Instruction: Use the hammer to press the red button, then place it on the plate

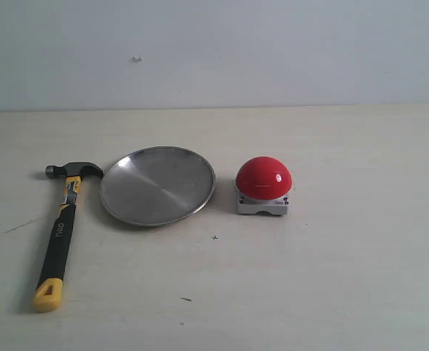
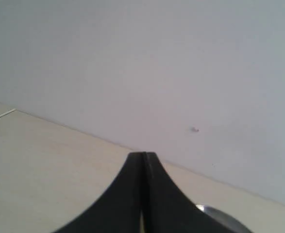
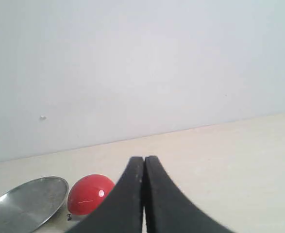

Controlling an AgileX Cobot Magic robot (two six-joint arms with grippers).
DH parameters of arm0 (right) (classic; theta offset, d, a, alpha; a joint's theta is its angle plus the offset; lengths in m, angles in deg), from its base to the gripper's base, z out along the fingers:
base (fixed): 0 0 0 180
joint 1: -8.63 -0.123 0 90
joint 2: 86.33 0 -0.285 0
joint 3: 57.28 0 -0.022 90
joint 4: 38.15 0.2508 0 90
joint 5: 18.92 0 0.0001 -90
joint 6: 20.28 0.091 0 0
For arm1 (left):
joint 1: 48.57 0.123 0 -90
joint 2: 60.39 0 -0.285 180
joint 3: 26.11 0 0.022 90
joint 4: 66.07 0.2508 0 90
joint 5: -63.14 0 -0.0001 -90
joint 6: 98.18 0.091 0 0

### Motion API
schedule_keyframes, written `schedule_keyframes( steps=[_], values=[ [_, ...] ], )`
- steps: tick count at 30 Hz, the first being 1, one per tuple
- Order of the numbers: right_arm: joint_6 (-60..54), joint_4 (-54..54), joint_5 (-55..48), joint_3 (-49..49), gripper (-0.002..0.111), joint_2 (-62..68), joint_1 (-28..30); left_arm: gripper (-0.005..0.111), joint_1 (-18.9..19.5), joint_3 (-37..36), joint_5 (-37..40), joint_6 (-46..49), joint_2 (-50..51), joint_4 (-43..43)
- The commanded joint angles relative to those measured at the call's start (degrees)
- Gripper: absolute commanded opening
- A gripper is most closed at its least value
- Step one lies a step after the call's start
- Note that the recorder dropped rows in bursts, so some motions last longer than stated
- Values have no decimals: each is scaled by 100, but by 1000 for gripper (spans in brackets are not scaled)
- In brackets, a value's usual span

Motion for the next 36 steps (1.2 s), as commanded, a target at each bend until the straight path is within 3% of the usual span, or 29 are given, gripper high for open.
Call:
schedule_keyframes(
  steps=[1, 10, 20, 30, 36],
  values=[
    [-52, 11, 14, 23, 0, -31, 36, 0, -13, -17, -459, -248, 44, -326],
    [-52, 11, 14, 23, 0, -31, 36, 0, -13, -17, -1167, -443, 349, -417],
    [-52, 11, 14, 23, 0, -31, 36, 0, -13, 661, -1214, -443, 1948, -416],
    [-52, 11, 14, 23, 0, -31, 36, 0, -13, 1867, -605, -352, 3547, 384],
    [-52, 11, 14, 23, 0, -31, 36, 0, -13, 2601, 210, -352, 4430, 732]
  ],
)
